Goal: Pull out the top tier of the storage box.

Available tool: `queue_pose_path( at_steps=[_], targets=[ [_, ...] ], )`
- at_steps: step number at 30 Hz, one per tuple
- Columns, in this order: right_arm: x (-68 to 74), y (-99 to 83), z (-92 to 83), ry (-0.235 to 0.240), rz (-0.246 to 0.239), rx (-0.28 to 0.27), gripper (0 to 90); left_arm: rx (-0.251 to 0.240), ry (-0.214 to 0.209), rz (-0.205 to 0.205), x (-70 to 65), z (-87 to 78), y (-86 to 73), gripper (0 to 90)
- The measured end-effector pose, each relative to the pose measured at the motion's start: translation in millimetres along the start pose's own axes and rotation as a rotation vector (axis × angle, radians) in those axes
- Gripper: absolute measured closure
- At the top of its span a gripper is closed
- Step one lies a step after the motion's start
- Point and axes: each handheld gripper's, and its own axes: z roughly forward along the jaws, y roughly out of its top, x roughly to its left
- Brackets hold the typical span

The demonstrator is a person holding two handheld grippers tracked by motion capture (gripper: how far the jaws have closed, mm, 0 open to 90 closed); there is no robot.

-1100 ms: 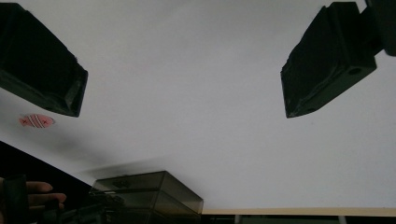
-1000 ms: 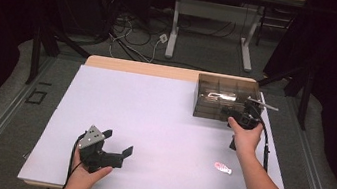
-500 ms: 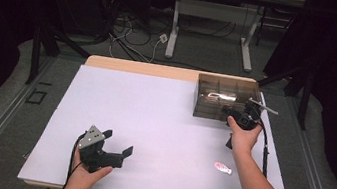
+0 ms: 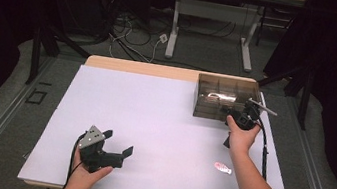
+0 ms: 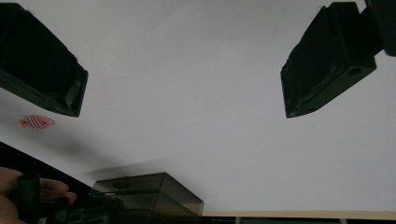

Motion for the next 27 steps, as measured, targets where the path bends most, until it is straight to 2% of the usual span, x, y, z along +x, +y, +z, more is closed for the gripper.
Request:
queue_pose_path(
  at_steps=[2, 3, 4, 5, 9, 10, 11, 13, 15, 16, 17, 18, 24, 27],
  targets=[
    [-0.9, 0.0, -1.2, -0.013, -0.002, 0.015, 79.1, 0.001, 0.0, 0.001, 0.3, -0.1, 0.0, 0.7],
    [-1.4, -0.8, 0.7, -0.001, 0.009, -0.02, 79.2, 0.001, -0.001, 0.001, 0.4, -0.1, 0.0, 0.6],
    [-1.3, -0.9, 0.6, -0.002, 0.018, -0.023, 79.3, 0.001, -0.001, 0.001, 0.3, -0.1, -0.1, 0.7],
    [-2.0, -0.4, -1.1, -0.01, 0.01, 0.002, 79.4, 0.0, -0.001, 0.001, 0.1, 0.1, -0.2, 0.7],
    [-3.1, -1.2, -1.4, 0.003, 0.02, -0.009, 79.7, 0.002, -0.002, -0.001, -0.3, 0.4, -0.3, 0.7],
    [-2.7, -1.8, -0.2, -0.003, 0.022, -0.028, 79.9, 0.002, -0.002, 0.0, -0.3, 0.4, -0.3, 0.7],
    [-2.6, -1.6, -1.4, -0.011, 0.017, -0.009, 80.3, 0.002, -0.002, 0.0, -0.4, 0.4, -0.4, 0.7],
    [-2.8, -3.1, 0.1, 0.003, 0.019, -0.037, 81.1, 0.001, -0.002, 0.0, -0.4, 0.3, -0.4, 0.8],
    [-2.1, -4.0, 0.8, -0.004, 0.029, -0.046, 82.5, 0.001, -0.001, 0.0, -0.3, 0.3, -0.4, 0.8],
    [-3.3, -3.1, -2.8, 0.011, 0.017, 0.007, 82.6, 0.001, -0.002, -0.001, -0.2, 0.3, -0.4, 0.8],
    [-2.5, -4.4, -0.1, -0.001, 0.024, -0.035, 82.7, 0.001, -0.002, -0.001, -0.2, 0.3, -0.4, 0.8],
    [-2.4, -4.0, -1.0, -0.011, 0.025, -0.024, 82.7, 0.001, -0.001, 0.0, -0.2, 0.3, -0.4, 0.8],
    [-3.8, -3.4, -1.7, 0.0, 0.022, -0.015, 82.9, 0.002, -0.002, -0.001, -0.3, 0.5, -0.6, 0.8],
    [-4.8, -4.0, -0.1, 0.004, 0.02, -0.038, 82.9, 0.001, -0.002, 0.003, -0.2, 0.6, -0.5, 0.8]
  ],
)
